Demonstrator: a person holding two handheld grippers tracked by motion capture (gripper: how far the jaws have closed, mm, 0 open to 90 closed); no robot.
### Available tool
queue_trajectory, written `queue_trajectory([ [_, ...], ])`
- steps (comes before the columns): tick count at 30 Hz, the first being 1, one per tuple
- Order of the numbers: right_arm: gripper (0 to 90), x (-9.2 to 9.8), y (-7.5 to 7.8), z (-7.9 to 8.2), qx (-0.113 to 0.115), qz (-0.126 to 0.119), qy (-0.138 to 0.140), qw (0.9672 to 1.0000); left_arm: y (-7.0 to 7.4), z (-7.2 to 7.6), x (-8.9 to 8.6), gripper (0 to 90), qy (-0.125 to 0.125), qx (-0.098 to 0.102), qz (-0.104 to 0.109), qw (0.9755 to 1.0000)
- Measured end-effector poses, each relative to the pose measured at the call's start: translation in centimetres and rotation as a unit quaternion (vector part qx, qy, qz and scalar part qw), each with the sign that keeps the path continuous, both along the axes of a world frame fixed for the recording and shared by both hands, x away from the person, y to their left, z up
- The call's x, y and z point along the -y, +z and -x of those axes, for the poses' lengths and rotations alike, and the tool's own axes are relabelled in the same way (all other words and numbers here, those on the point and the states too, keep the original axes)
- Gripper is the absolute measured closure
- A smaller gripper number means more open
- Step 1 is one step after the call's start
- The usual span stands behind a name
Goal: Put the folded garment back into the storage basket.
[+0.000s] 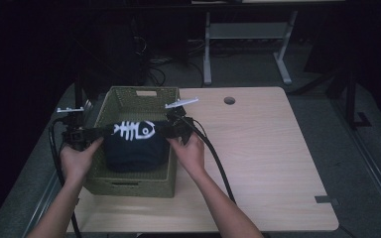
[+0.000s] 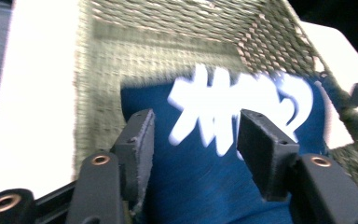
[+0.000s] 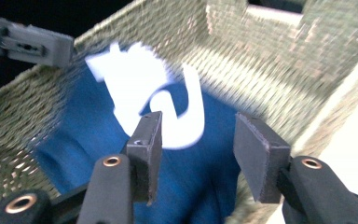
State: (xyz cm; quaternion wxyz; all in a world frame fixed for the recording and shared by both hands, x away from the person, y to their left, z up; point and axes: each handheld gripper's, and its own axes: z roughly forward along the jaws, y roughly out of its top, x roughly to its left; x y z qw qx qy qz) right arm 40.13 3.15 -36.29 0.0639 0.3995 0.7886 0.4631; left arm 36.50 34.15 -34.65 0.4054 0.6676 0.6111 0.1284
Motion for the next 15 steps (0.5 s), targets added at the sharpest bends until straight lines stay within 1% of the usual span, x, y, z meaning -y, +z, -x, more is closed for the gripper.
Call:
queue_trajectory([
  [1, 51.2, 0.2, 0.5, 0.2, 0.012, 0.001, -0.003, 0.9999, 0.0, 0.0, -0.1, 46.0, -0.001, 0.002, 0.002, 1.0000],
  [2, 50.2, 0.3, 0.9, 0.3, 0.017, 0.002, -0.005, 0.9998, 0.1, -0.1, -0.1, 46.3, -0.002, 0.002, 0.002, 1.0000],
  [4, 49.9, 0.4, 1.3, 0.3, 0.016, -0.001, 0.004, 0.9999, 0.1, -0.1, -0.1, 46.7, -0.004, 0.002, 0.003, 1.0000],
  [5, 49.6, 0.5, 1.5, 0.3, 0.014, -0.004, 0.008, 0.9999, 0.2, 0.0, 0.0, 46.8, -0.002, 0.007, 0.008, 0.9999],
  [6, 49.6, 0.5, 1.5, 0.3, 0.014, -0.004, 0.008, 0.9999, 0.2, 0.0, 0.0, 46.8, -0.002, 0.007, 0.008, 0.9999],
  [7, 49.4, 0.6, 1.6, 0.3, 0.013, -0.009, 0.011, 0.9998, 0.3, 0.1, 0.0, 46.8, -0.005, 0.009, 0.009, 0.9999],
  [8, 48.5, 0.9, 1.8, 0.3, 0.011, -0.018, 0.017, 0.9996, 0.5, 0.2, 0.1, 46.8, -0.003, 0.015, 0.019, 0.9997],
  [9, 48.5, 0.9, 1.8, 0.3, 0.011, -0.018, 0.017, 0.9996, 0.5, 0.2, 0.1, 46.9, -0.003, 0.015, 0.019, 0.9997],
  [10, 48.3, 1.2, 1.9, 0.2, 0.007, -0.026, 0.021, 0.9994, 0.7, 0.4, 0.3, 47.1, -0.007, 0.023, 0.020, 0.9995],
  [11, 48.3, 1.2, 1.9, 0.2, 0.007, -0.026, 0.021, 0.9994, 0.7, 0.4, 0.3, 47.2, -0.007, 0.023, 0.020, 0.9995],
  [13, 46.4, 1.8, 2.1, 0.1, 0.003, -0.037, 0.029, 0.9989, 1.0, 0.5, 0.6, 47.2, -0.011, 0.030, 0.025, 0.9992],
  [14, 46.4, 1.9, 2.2, 0.1, 0.001, -0.042, 0.029, 0.9987, 1.0, 0.5, 0.6, 47.2, -0.011, 0.030, 0.025, 0.9992],
  [15, 45.7, 2.3, 2.3, 0.1, 0.001, -0.050, 0.033, 0.9982, 1.3, 0.7, 0.8, 47.2, -0.014, 0.037, 0.033, 0.9987],
])
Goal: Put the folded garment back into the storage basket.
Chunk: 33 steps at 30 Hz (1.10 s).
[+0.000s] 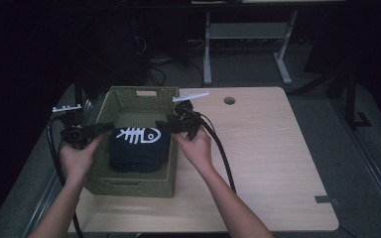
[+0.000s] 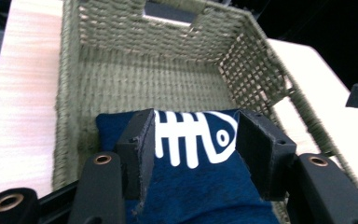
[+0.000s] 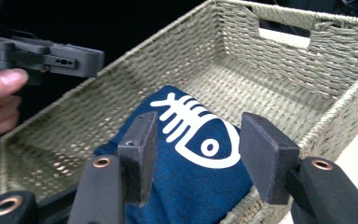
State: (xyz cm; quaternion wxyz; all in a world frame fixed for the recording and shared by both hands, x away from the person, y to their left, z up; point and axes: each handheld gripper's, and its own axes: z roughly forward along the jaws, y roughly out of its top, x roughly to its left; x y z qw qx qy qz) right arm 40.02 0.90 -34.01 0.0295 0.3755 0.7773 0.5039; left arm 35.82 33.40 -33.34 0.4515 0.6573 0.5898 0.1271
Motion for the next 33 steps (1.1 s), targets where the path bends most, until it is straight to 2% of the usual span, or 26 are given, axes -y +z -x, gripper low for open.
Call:
queue_trajectory([
  [2, 44.5, 0.2, 0.1, 0.0, -0.003, -0.008, 0.004, 1.0000, 0.1, 0.1, 0.1, 46.6, -0.005, 0.001, 0.005, 1.0000],
  [3, 43.9, 0.8, 0.2, 0.0, -0.009, -0.027, 0.011, 0.9995, 0.3, 0.3, 0.4, 45.3, -0.011, 0.005, 0.009, 0.9999],
  [6, 43.0, 1.5, 0.3, 0.1, -0.010, -0.038, 0.016, 0.9991, 0.6, 0.5, 0.8, 44.2, -0.019, 0.010, 0.023, 0.9995],
  [7, 43.0, 1.5, 0.3, 0.1, -0.010, -0.038, 0.016, 0.9991, 0.6, 0.5, 0.8, 43.9, -0.019, 0.010, 0.023, 0.9995],
  [9, 41.4, 2.3, 0.3, 0.2, -0.011, -0.049, 0.017, 0.9986, 1.0, 0.8, 1.3, 43.4, -0.029, 0.022, 0.026, 0.9990],
  [13, 37.9, 3.3, 0.3, 0.1, -0.010, -0.063, 0.020, 0.9978, 1.1, 1.0, 1.8, 42.3, -0.035, 0.027, 0.033, 0.9985],
  [14, 37.1, 3.5, 0.3, 0.1, -0.012, -0.065, 0.022, 0.9976, 1.1, 0.9, 1.9, 41.4, -0.037, 0.025, 0.032, 0.9985],
  [15, 36.1, 3.7, 0.3, 0.1, -0.016, -0.065, 0.023, 0.9975, 1.0, 0.9, 2.0, 40.8, -0.036, 0.027, 0.041, 0.9982],
  [19, 34.5, 4.8, 0.4, 0.2, -0.014, -0.061, 0.027, 0.9977, 1.1, 0.9, 2.5, 38.2, -0.042, 0.031, 0.044, 0.9976],
  [21, 33.5, 5.3, 0.5, 0.2, -0.010, -0.062, 0.026, 0.9977, 1.2, 1.0, 2.9, 36.1, -0.042, 0.036, 0.053, 0.9971],
  [30, 29.3, 8.0, 0.8, 0.6, 0.003, -0.072, 0.020, 0.9972, 1.4, 1.3, 4.7, 33.3, -0.056, 0.050, 0.054, 0.9957],
  [33, 29.0, 8.7, 0.7, 0.7, 0.005, -0.076, 0.017, 0.9970, 1.4, 1.3, 5.2, 32.5, -0.065, 0.048, 0.051, 0.9954],
])
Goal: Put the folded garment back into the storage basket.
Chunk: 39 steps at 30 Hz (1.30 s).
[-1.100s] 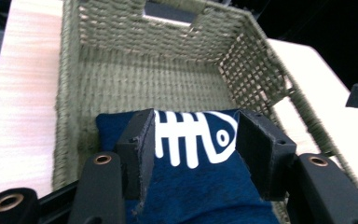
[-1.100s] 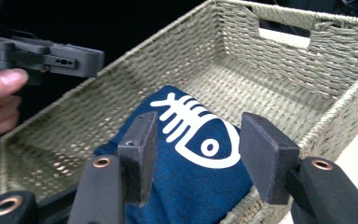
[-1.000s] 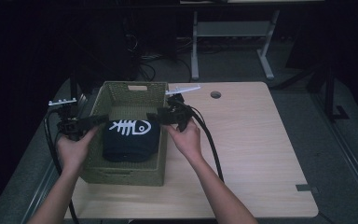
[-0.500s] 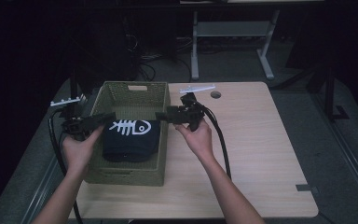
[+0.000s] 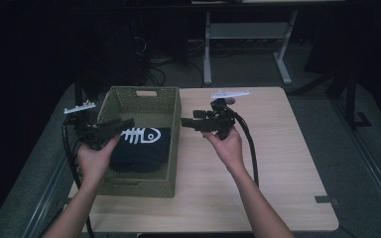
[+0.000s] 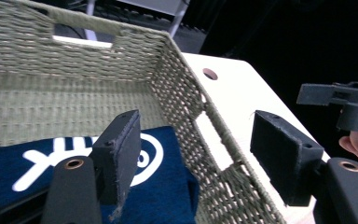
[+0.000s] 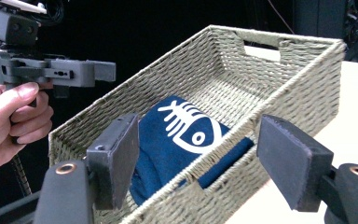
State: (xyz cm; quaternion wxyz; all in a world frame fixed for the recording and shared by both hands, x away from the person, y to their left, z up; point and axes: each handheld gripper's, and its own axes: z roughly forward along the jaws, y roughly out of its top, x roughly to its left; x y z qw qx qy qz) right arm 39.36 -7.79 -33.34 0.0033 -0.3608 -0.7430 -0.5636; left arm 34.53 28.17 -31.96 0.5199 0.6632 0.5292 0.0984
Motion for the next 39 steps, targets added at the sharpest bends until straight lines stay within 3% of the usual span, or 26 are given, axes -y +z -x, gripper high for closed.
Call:
queue_trajectory([
  [22, 26.2, 5.8, -0.2, 0.8, 0.012, 0.002, -0.032, 0.9994, 0.4, 0.0, 4.8, 26.4, -0.029, 0.013, -0.006, 0.9995],
  [39, 25.6, 9.3, -0.8, 1.4, 0.012, 0.010, -0.056, 0.9983, 0.9, 0.2, 9.2, 20.5, -0.073, 0.031, -0.015, 0.9968],
])
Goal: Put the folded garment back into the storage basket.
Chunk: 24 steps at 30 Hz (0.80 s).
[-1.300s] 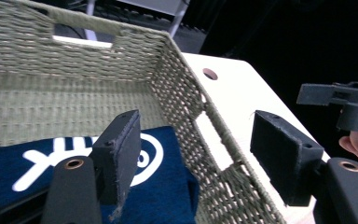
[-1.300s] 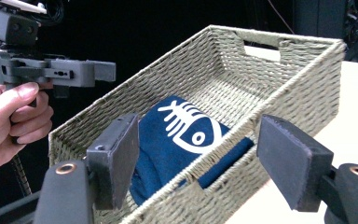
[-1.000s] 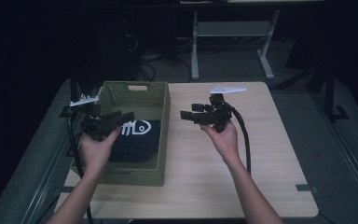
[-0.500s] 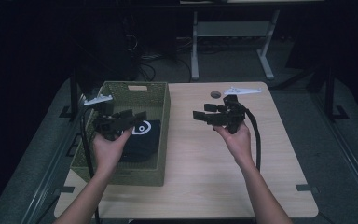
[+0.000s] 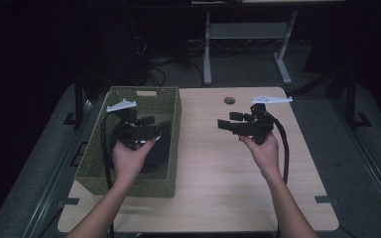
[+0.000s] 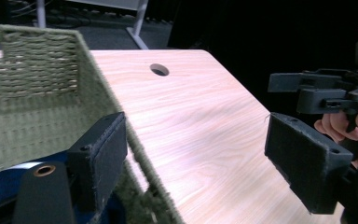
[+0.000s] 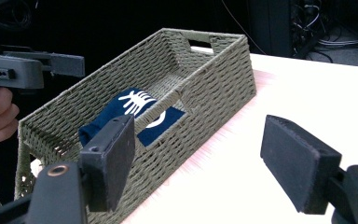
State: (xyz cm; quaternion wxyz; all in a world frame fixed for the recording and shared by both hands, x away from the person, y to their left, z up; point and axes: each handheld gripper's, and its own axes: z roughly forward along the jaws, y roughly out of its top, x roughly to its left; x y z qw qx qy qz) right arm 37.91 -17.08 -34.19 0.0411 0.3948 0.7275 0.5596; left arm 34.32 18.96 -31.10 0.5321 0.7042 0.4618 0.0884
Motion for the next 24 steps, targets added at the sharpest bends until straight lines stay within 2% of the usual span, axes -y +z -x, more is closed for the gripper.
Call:
queue_trajectory([
  [9, 25.5, 1.5, -0.3, 0.4, 0.000, 0.004, -0.011, 0.9999, -0.2, -0.2, 1.6, 19.3, -0.007, -0.001, -0.003, 1.0000],
  [24, 25.5, 4.7, -1.0, 1.1, -0.009, 0.009, -0.038, 0.9992, -0.3, -0.4, 5.2, 18.8, -0.035, 0.003, -0.003, 0.9994],
])
